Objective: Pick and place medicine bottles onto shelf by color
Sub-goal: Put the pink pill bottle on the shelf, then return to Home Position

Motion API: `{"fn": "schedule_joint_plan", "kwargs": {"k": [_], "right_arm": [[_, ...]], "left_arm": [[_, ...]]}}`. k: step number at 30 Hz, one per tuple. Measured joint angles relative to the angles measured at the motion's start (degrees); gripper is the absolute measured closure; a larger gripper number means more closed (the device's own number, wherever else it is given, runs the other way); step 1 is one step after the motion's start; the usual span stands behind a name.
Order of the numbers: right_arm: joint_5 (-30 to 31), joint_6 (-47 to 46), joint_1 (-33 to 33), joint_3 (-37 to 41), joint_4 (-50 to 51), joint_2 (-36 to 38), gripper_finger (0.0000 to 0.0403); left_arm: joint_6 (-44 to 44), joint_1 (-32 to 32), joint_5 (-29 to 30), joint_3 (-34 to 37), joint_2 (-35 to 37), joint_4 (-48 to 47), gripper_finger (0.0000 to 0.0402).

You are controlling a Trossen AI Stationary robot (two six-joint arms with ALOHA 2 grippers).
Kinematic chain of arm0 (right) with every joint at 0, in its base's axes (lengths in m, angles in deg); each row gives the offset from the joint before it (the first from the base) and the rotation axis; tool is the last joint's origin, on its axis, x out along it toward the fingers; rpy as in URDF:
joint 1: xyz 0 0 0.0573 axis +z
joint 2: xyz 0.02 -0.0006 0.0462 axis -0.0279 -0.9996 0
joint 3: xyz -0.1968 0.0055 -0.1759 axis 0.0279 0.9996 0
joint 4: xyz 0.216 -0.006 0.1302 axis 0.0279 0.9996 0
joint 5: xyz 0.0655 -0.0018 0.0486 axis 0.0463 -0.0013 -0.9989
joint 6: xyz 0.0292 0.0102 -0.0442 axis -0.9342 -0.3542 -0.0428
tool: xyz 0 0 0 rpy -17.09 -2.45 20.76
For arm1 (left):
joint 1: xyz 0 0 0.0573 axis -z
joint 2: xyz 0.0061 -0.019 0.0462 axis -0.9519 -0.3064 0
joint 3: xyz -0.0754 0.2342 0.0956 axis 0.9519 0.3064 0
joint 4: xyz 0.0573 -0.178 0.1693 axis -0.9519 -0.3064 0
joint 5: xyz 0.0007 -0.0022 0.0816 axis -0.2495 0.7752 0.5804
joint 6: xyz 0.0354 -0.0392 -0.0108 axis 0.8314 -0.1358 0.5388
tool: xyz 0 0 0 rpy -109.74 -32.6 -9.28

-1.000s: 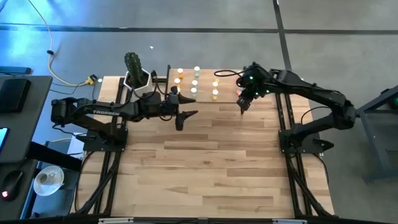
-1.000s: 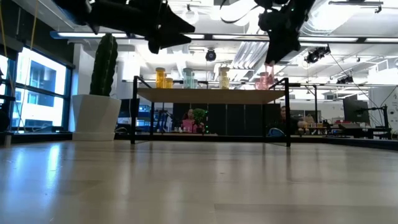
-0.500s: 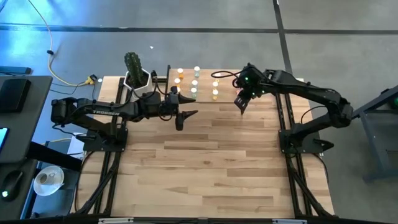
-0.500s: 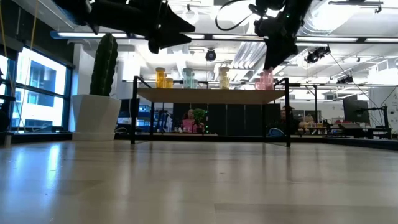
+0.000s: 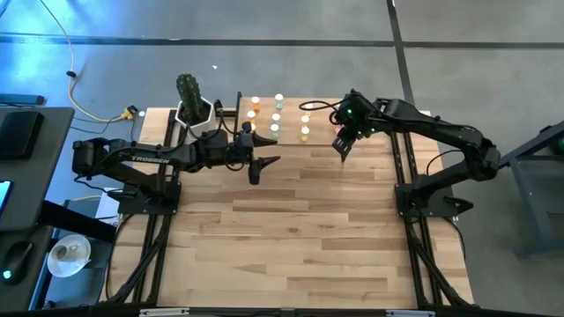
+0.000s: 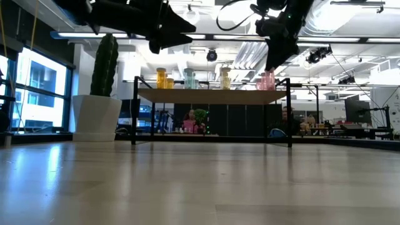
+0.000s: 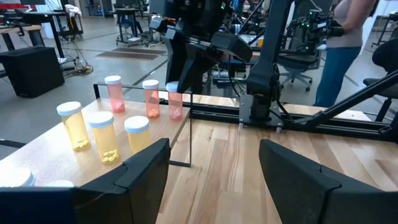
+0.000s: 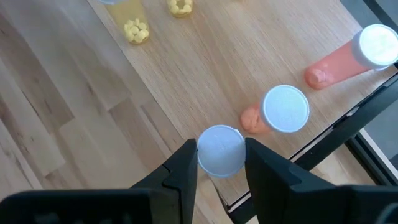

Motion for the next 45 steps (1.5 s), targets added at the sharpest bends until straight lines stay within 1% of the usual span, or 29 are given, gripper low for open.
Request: {"fn": "schedule_joint_plan", "kwargs": {"k": [7,9,17,21,25,28,30,33,35,37,41,45], "right_arm": [[0.1,-0.2,0.0,0.0,-0.6,0.0,0.0242],[0.1,-0.2,0.0,0.0,-0.6,0.0,0.0232],[0.1,-0.2,0.0,0.0,-0.5,1.0,0.0225],[0.0,0.3,0.0,-0.1,-0.5,3.6,0.0224],[-0.1,1.7,0.0,-0.1,-0.9,7.7,0.0224],[-0.7,2.4,0.9,-0.1,-1.0,11.1,0.0224],[-0.8,2.1,2.2,-0.1,-1.0,13.2,0.0224],[-0.3,1.2,5.6,-0.1,-1.1,15.8,0.0224],[1.0,1.3,8.9,1.6,-3.2,17.7,0.0224],[2.4,1.3,12.3,5.6,-7.4,20.1,0.0224],[3.3,1.0,17.6,16.8,-18.5,25.5,0.0224],[3.4,-2.1,20.8,26.6,-28.4,29.7,0.0224]], "left_arm": [[0.0,0.0,0.0,0.0,0.0,0.0,0.0163],[0.0,0.0,0.0,0.0,0.0,0.0,0.0163],[-0.1,0.0,0.0,0.0,0.0,0.0,0.0163],[-0.6,0.0,0.0,0.0,0.4,-0.3,0.0163],[0.1,0.0,0.0,-0.1,2.7,-1.0,0.0163],[0.5,0.0,0.0,-0.1,7.0,-3.7,0.0163],[0.5,0.0,0.0,-0.1,10.9,-7.3,0.0163],[0.5,0.4,0.4,-0.1,16.7,-13.9,0.0163],[0.5,1.2,2.3,-0.1,20.3,-19.0,0.0163],[0.5,2.5,5.3,1.4,23.9,-21.5,0.0163],[0.0,5.5,11.1,9.1,31.5,-18.0,0.0163],[-0.6,7.5,13.9,16.8,38.2,-16.2,0.0163]]}}
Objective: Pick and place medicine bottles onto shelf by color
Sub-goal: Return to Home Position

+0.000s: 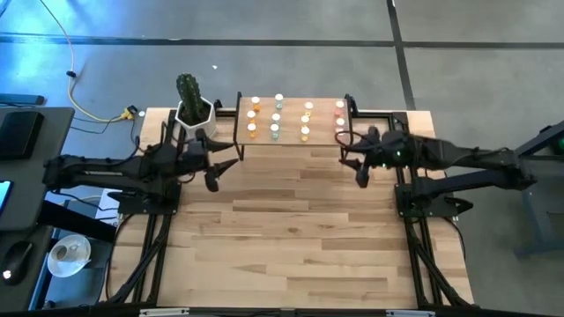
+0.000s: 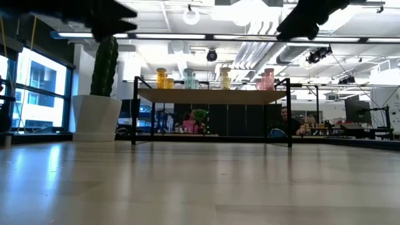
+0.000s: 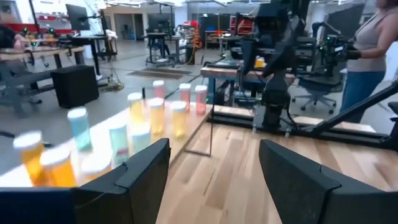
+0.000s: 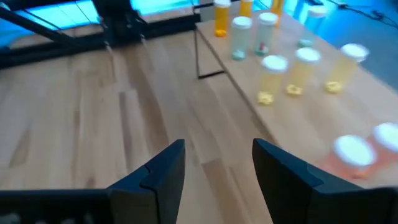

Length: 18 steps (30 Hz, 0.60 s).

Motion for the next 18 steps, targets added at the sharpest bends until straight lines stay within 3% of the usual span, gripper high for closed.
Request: {"fn": "schedule_joint_plan", "kwargs": {"k": [9,18], "right_arm": [[3.6,2.7,6.1,21.1,-22.7,7.0,0.0224],[4.1,-1.8,8.5,37.5,-38.4,15.3,0.0224]], "left_arm": [[1.0,1.1,1.2,9.1,9.8,3.7,0.0163],[-4.3,1.2,0.9,16.9,15.2,1.8,0.0163]]}}
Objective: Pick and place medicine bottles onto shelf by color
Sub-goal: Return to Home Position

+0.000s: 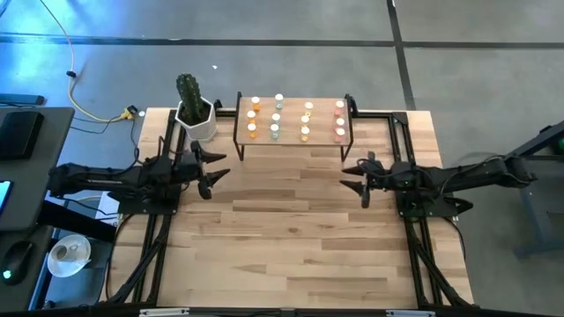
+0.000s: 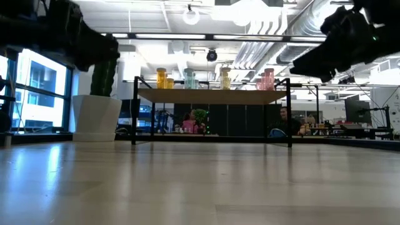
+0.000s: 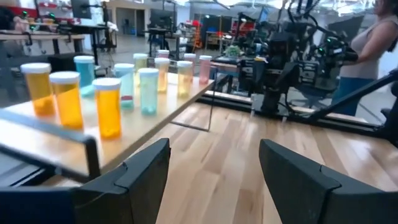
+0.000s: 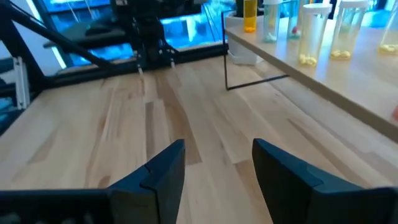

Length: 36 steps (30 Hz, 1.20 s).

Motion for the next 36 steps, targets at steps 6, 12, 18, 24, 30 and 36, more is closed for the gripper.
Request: {"fn": "schedule_joint_plan", "kwargs": {"k": [6,12,18,24,30,36], "right_arm": [[0.2,0.5,0.0,6.9,-4.4,6.5,0.0224],[0.8,0.6,0.0,9.4,-1.2,13.6,0.0224],[3.8,2.8,0.0,9.4,3.5,18.3,0.0224],[11.1,1.8,-0.1,9.4,6.9,20.3,0.0224],[11.3,2.2,-0.1,9.4,6.9,20.3,0.0224],[11.3,1.8,-0.1,9.4,6.9,20.3,0.0224]], "left_arm": [[-0.2,0.0,1.3,3.6,2.8,1.7,0.0163],[-0.2,0.0,0.3,5.7,6.2,1.4,0.0163],[1.3,0.0,-1.4,5.7,9.1,0.3,0.0163],[5.4,0.0,-2.3,5.7,10.3,1.2,0.0163],[5.9,0.0,-2.3,5.7,10.2,0.3,0.0163],[5.9,0.0,-2.3,5.7,10.3,0.4,0.0163]]}}
